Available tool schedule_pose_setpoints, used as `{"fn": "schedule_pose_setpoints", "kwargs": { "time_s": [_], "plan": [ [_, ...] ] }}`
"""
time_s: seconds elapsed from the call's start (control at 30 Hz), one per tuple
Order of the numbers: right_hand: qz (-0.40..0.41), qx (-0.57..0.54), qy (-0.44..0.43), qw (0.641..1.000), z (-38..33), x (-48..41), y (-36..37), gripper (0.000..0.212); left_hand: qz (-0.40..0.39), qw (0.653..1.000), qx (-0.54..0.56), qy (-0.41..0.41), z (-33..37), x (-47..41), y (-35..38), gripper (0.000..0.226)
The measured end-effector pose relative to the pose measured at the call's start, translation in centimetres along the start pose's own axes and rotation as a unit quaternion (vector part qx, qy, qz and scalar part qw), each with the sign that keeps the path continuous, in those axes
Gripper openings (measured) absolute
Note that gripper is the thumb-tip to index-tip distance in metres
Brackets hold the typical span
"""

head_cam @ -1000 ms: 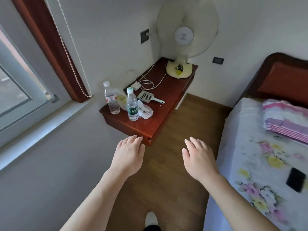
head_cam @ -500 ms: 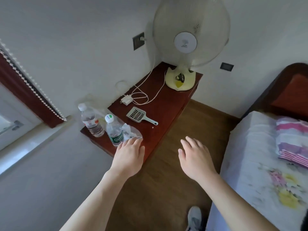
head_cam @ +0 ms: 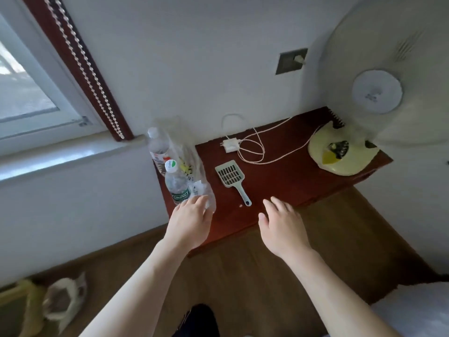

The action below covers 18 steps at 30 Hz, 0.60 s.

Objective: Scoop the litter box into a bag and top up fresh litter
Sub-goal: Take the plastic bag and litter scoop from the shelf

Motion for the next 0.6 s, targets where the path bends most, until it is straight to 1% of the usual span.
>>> {"fn": "schedule_pose_setpoints", "kwargs": {
  "time_s": [0.13, 0.23, 0.4, 0.47, 0.53, 0.6],
  "plan": [
    [-0.032, -0.003, -0.043, 0.999, -1.6, -4.0, 1.3, 0.051, 0.001, 0.998, 0.022, -0.059, -1.4, -1.5, 0.6, 0.044],
    [-0.049, 0.004, -0.061, 0.997, -2.2, -6.9, 2.5, 0.05, -0.005, 0.996, 0.044, -0.083, -1.8, -3.3, 1.8, 0.046],
    [-0.064, -0.021, -0.061, 0.996, -1.3, -10.7, 3.8, 0.049, -0.014, 0.991, 0.075, -0.106, -1.0, -6.8, 4.2, 0.041],
    [-0.077, -0.032, -0.053, 0.995, -0.6, -12.1, 4.2, 0.048, -0.01, 0.987, 0.087, -0.132, -1.2, -8.1, 4.8, 0.042],
    [-0.094, -0.042, -0.046, 0.994, 0.0, -13.5, 4.8, 0.046, -0.005, 0.981, 0.101, -0.164, -1.4, -9.2, 5.3, 0.045],
    [-0.104, -0.055, -0.047, 0.992, 0.6, -15.1, 5.5, 0.044, -0.004, 0.974, 0.108, -0.199, -1.9, -10.2, 6.0, 0.054]
  ]
}}
Point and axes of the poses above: each hand's wrist, its own x-axis away from the middle knuckle, its own y-axis out of the palm, z = x × y, the point moved 10 cm from there along -x, towards the middle knuckle, and after that the axes turned 9 degrees about -x, right-handed, at the moved point
